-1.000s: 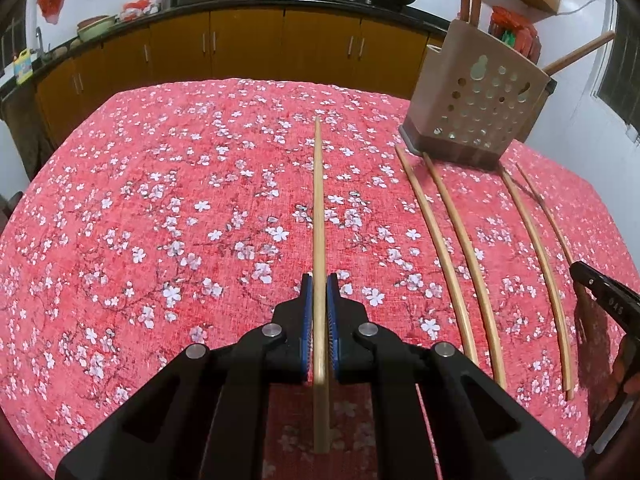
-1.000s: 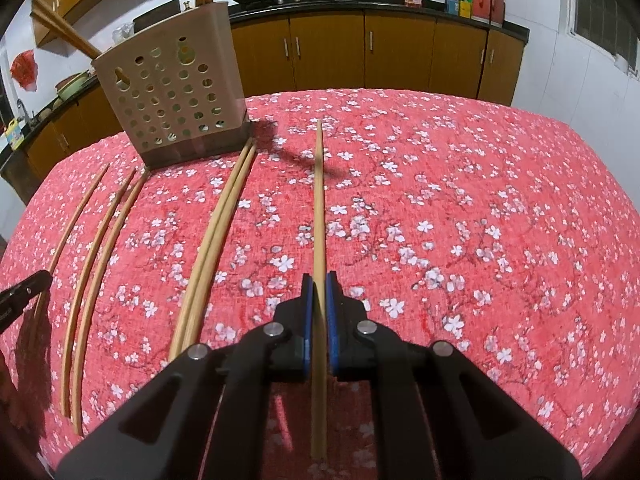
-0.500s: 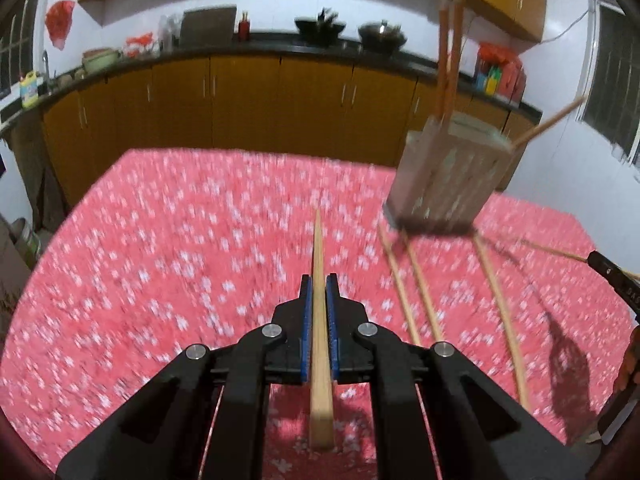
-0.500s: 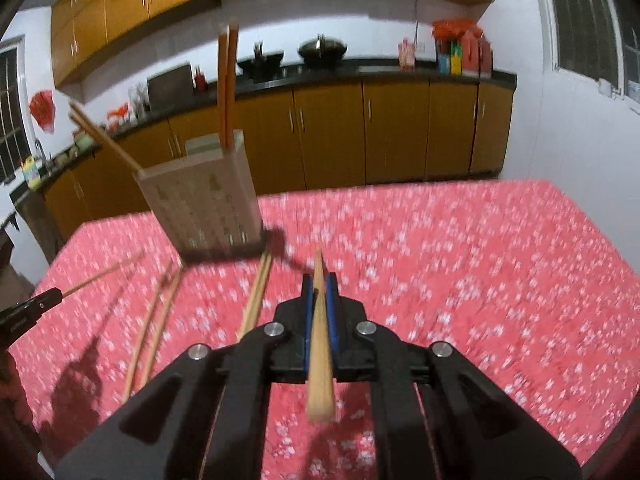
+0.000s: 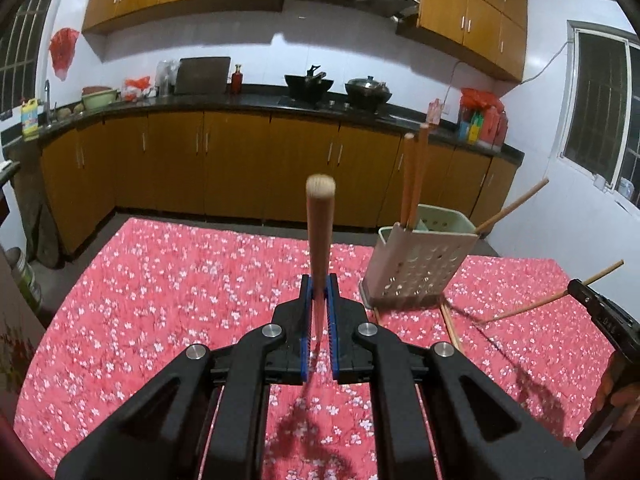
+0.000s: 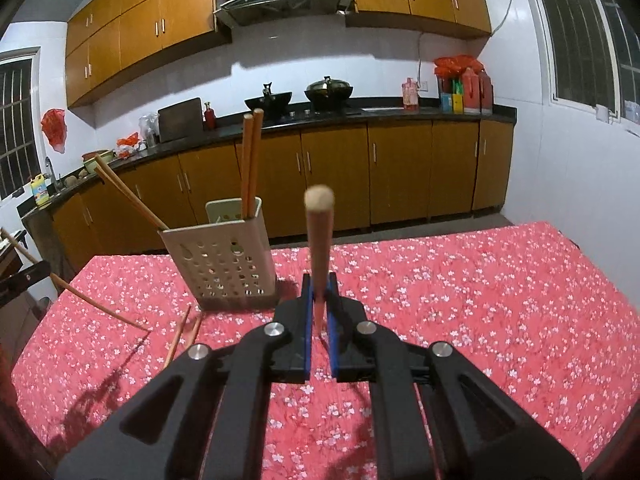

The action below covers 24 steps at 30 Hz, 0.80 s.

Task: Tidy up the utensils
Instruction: 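Lift both chopsticks and carry them upright over the beige utensil holder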

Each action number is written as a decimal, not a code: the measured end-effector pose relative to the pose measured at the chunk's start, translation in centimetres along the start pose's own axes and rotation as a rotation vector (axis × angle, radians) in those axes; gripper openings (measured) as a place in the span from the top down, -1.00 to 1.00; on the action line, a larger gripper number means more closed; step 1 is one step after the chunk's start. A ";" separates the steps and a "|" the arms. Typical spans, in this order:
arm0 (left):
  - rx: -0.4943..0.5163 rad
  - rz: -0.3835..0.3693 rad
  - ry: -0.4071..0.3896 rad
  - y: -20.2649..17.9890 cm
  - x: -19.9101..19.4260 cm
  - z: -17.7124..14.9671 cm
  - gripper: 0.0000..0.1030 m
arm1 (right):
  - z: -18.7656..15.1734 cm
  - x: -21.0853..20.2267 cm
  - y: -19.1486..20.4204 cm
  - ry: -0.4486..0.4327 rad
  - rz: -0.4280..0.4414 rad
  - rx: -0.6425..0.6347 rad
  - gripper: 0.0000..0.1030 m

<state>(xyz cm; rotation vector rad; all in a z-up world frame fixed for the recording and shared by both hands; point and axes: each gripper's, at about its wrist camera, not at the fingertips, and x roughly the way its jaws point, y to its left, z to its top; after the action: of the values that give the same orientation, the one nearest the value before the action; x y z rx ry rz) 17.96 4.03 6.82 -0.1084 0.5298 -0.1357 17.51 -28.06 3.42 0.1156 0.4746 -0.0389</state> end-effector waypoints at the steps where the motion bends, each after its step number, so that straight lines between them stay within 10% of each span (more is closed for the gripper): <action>1: 0.002 -0.001 -0.002 0.0 0.0 0.2 0.85 | 0.2 -0.1 0.1 -0.005 0.002 -0.003 0.85; 14: 0.010 -0.017 -0.009 -0.1 -0.2 0.4 0.85 | 1.5 -0.7 0.6 -0.027 0.035 -0.011 0.86; 24: 0.019 -0.147 -0.128 -3.8 -2.7 5.0 0.85 | 9.2 -5.8 2.9 -0.256 0.211 0.001 0.86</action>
<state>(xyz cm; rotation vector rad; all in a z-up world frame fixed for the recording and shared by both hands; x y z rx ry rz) 17.83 1.07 12.92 -0.1364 0.3922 -0.2756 16.70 -26.26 14.55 0.1585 0.2055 0.1512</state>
